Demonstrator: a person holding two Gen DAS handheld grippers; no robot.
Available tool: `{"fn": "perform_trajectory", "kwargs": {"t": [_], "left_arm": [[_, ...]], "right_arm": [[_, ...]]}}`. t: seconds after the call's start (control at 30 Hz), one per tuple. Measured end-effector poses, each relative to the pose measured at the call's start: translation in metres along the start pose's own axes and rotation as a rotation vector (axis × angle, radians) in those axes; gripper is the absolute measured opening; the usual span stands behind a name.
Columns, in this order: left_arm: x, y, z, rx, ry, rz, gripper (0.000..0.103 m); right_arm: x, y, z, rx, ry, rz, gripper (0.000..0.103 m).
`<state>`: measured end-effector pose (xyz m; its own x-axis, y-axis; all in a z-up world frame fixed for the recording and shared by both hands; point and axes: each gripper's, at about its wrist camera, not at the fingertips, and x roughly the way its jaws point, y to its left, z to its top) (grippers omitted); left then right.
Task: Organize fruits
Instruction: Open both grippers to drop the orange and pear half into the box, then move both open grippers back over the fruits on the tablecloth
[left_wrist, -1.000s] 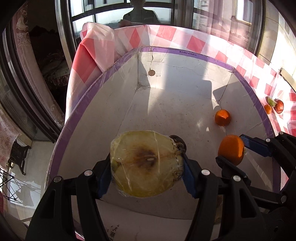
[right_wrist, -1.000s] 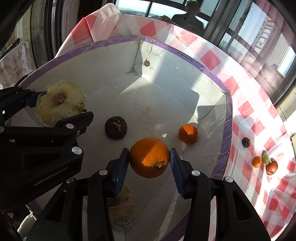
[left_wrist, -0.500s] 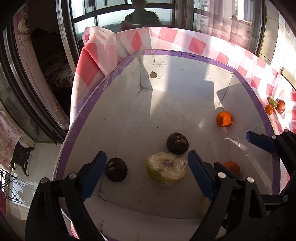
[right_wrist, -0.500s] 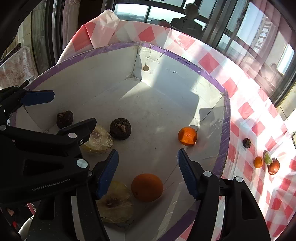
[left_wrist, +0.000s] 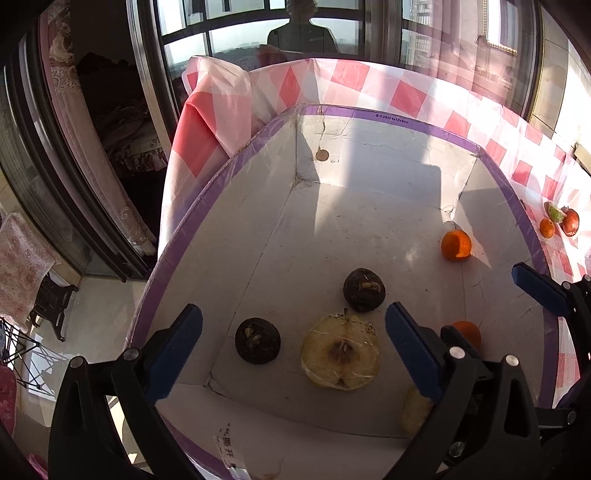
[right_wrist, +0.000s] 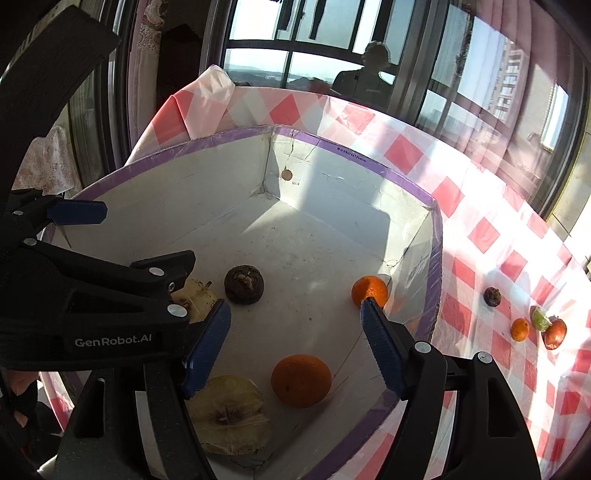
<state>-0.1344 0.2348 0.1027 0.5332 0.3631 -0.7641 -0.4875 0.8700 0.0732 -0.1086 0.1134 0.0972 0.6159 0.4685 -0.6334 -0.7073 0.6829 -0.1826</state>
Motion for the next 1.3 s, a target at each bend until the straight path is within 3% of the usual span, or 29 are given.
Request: {"fn": "perform_trajectory", "kwargs": {"t": [0.07,0.17,0.3,0.4,0.5,0.67,0.73,0.83,1.0,1.07,1.17,1.3], "left_arm": [[-0.016,-0.004,0.003,-0.009,-0.067,0.049,0.099],[-0.05,-0.015,0.006,-0.029,-0.213,0.027,0.1],[-0.099,-0.045,0.002,-0.046,-0.417,-0.094,0.101],[-0.113,-0.082,-0.005,-0.009,-0.485,-0.237,0.101],[-0.108,-0.134,-0.009,0.073,-0.462,-0.363,0.101],[-0.072,-0.234,-0.014,0.204,-0.428,-0.5,0.101],[-0.038,-0.264,-0.007,0.175,-0.357,-0.569,0.101],[0.012,-0.297,0.002,0.097,-0.271,-0.586,0.101],[0.075,-0.324,0.012,0.003,-0.118,-0.638,0.101],[0.08,-0.32,0.015,-0.036,-0.11,-0.715,0.101],[0.093,-0.318,0.017,-0.065,-0.049,-0.762,0.101],[0.103,-0.316,0.018,-0.132,-0.021,-0.715,0.101]], "right_arm": [[-0.013,-0.007,-0.004,0.023,-0.089,0.009,0.087],[-0.036,-0.028,-0.011,0.079,-0.21,-0.046,0.087],[-0.062,-0.084,-0.034,0.254,-0.323,-0.118,0.087],[-0.066,-0.137,-0.063,0.397,-0.309,-0.192,0.087],[-0.062,-0.188,-0.098,0.507,-0.238,-0.278,0.087],[-0.064,-0.261,-0.156,0.688,-0.151,-0.388,0.087],[-0.064,-0.284,-0.177,0.742,-0.127,-0.431,0.087],[-0.058,-0.315,-0.201,0.818,-0.082,-0.453,0.087],[-0.033,-0.364,-0.208,0.837,-0.015,-0.453,0.088],[-0.018,-0.384,-0.203,0.812,0.016,-0.467,0.088],[0.014,-0.416,-0.189,0.771,0.09,-0.465,0.088],[0.055,-0.455,-0.17,0.731,0.162,-0.47,0.088]]}}
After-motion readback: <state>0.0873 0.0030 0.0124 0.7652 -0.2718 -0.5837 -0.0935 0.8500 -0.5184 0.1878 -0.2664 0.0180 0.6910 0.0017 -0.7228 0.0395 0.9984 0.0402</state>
